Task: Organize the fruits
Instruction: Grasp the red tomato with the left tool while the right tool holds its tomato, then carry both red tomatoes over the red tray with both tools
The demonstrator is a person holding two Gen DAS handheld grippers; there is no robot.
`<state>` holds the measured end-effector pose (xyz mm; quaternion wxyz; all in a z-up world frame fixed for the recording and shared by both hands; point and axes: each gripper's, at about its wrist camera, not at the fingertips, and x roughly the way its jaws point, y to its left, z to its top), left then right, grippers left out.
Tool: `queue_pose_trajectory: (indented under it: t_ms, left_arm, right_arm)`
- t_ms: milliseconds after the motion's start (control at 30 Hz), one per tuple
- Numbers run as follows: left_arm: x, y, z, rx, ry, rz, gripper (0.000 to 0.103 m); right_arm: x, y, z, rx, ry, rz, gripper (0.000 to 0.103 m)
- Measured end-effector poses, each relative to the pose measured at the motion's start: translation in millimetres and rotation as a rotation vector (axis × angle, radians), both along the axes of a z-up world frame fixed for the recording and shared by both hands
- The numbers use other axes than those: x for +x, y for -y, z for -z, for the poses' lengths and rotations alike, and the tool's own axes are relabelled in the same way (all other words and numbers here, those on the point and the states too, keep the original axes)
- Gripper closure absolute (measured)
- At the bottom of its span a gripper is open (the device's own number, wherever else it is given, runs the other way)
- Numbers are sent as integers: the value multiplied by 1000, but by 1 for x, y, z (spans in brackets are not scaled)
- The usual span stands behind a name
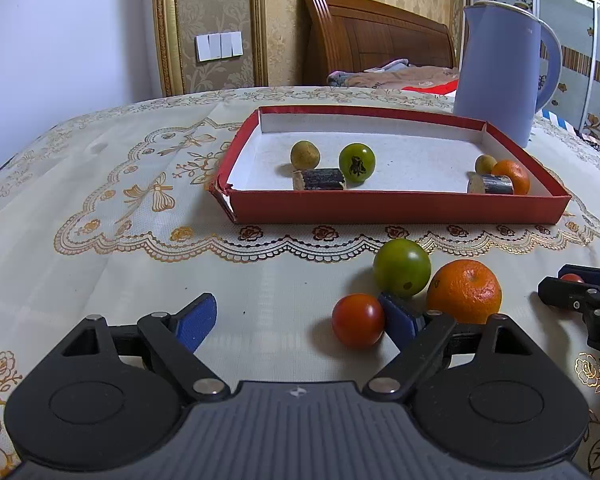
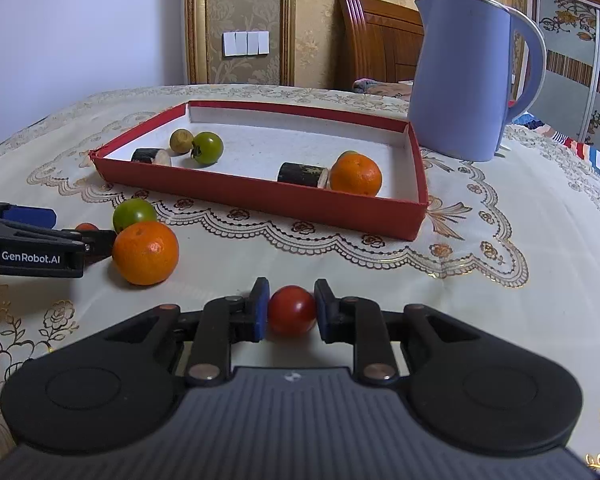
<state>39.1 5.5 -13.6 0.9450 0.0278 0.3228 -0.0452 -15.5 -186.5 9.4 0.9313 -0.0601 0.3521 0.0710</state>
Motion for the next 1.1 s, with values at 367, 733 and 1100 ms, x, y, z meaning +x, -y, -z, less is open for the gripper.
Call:
queue_pose_trajectory:
  t_ms: [367,733,1100]
  left_arm:
    - [-2,1,0,1,6,20,16]
    - [-10,8,-2,27,35,57,51]
    - [-13,10,-3,30,42,76,74]
  right_arm:
    - [0,0,0,-6,2,1,80]
    - [0,0,0,-8,3,1,80]
    - [0,0,0,-4,4,2,80]
